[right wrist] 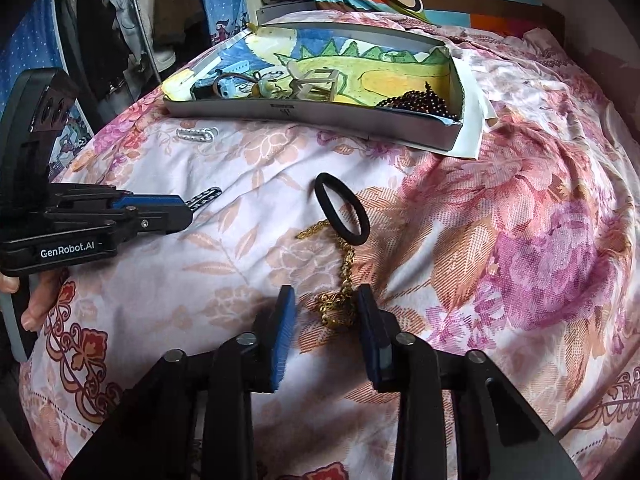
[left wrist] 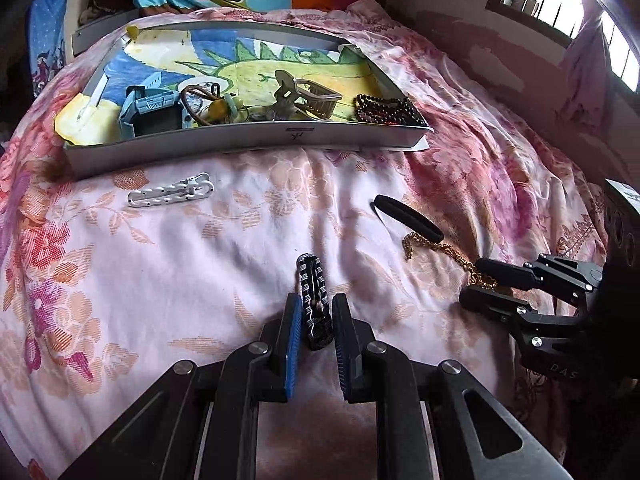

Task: Organize jewelry
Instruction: 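Grasp the black link chain with the left tool while the right tool grasps the gold chain, then carry the black chain with the left tool into the tray while the right tool carries the gold chain there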

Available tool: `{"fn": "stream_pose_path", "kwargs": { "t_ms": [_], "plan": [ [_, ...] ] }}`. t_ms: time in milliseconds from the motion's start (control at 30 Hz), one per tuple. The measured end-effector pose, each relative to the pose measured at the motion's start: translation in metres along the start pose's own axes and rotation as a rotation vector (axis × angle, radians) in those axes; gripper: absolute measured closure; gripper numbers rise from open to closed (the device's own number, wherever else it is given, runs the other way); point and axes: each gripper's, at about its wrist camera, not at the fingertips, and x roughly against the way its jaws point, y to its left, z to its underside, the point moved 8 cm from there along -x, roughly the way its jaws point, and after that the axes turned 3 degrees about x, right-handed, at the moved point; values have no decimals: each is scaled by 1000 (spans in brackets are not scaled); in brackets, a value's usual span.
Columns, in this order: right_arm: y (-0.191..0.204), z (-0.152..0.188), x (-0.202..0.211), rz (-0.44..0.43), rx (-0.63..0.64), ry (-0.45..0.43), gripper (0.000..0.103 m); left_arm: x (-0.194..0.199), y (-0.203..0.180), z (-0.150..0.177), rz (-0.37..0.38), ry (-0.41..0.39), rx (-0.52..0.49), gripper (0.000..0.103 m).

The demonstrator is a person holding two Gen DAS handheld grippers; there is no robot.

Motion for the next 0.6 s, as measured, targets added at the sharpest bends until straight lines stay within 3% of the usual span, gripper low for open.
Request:
{"fn": "stream_pose_path", "kwargs": {
  "t_ms": [67,233,600],
  "plan": [
    [3,0,0,-6,6,-1,89,0,1,0,5,1,6,88],
    [11,-4,14,6,45,-68,90,1,2,0,-4,-9,13,89],
    [22,-30,60,51,94,-236,90,34,-2,-14,23,-134,21,89]
  ]
}}
